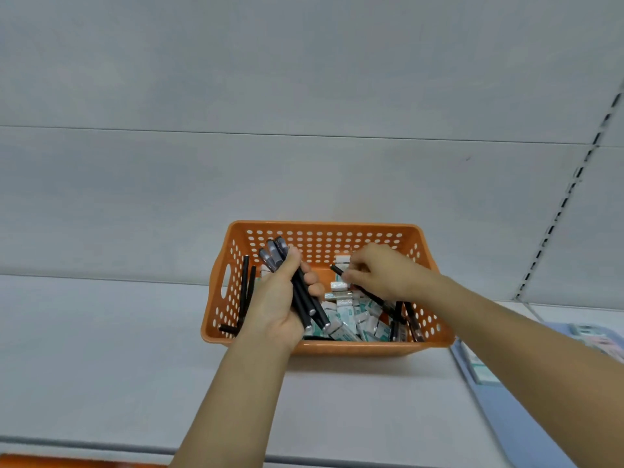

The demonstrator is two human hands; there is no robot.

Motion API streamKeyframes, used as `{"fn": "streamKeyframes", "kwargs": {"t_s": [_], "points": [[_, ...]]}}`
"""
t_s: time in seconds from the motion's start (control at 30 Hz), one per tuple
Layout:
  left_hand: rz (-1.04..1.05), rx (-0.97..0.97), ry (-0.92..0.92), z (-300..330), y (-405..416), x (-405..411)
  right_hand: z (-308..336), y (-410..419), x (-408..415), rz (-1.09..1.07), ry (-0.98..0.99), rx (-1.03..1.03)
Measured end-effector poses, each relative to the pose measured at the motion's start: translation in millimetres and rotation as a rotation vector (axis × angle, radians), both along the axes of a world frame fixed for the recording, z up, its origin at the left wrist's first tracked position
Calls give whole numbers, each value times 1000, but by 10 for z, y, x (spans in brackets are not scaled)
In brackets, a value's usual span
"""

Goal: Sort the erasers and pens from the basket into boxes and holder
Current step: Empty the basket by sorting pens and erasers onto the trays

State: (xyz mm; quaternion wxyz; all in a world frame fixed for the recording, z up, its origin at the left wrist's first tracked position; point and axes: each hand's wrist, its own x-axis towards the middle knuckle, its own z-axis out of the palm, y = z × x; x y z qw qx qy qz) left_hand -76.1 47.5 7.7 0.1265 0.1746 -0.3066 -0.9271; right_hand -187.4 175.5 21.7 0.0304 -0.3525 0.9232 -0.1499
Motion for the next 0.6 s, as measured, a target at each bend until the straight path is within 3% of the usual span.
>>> {"fn": "streamKeyframes", "kwargs": {"t_s": [0.07, 0.13, 0.2, 0.27, 0.4, 0.47, 0.6], "points": [[-37, 53, -6, -3, 23, 5, 91, 28, 35, 22, 168, -84], [-55, 44, -21, 14, 54, -3, 200, 82, 87, 33, 301, -329], [-86, 11, -33, 48, 118, -16, 316, 133, 150, 147, 334, -574], [-138, 5, -31, 66, 172, -27, 380, 173, 203, 297, 308, -627], [-113, 80, 1, 48, 138, -43, 332, 221, 260, 474, 344, -404], [-59, 127, -2, 30, 114, -37, 358, 266, 262, 461, 271, -280], [29, 134, -15, 0, 69, -44, 379, 417, 95, 309, 139, 278]]}}
